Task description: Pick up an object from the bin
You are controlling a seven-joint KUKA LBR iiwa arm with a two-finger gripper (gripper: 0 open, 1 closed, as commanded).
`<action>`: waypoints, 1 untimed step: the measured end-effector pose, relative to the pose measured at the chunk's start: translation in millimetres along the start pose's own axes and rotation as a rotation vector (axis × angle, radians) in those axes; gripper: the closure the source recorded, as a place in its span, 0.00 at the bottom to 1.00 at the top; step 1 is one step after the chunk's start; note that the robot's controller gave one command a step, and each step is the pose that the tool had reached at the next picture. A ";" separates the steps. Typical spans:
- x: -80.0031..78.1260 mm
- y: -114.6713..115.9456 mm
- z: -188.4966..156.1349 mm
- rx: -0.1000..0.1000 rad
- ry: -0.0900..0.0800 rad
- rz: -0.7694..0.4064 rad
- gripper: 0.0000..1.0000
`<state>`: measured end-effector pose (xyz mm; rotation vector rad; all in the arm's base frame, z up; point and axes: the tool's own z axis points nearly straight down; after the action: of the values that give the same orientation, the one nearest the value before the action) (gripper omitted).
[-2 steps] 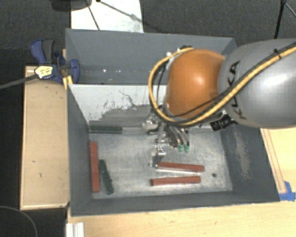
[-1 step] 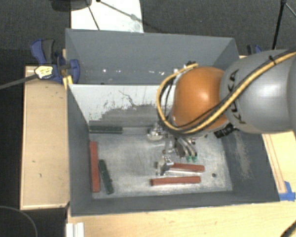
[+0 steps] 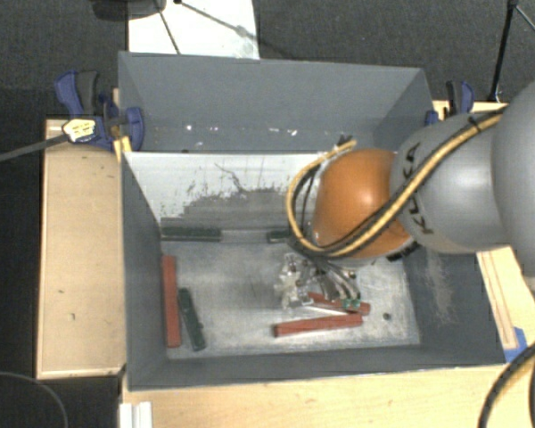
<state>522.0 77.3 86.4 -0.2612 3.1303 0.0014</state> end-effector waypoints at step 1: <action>0.1 -0.1 0.1 0.000 0.000 0.005 0.00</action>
Offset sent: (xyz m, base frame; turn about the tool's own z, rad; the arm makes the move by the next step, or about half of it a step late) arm 0.0000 0.0000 0.0000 0.0000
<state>522.0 77.2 86.4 -0.2536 3.1313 0.0013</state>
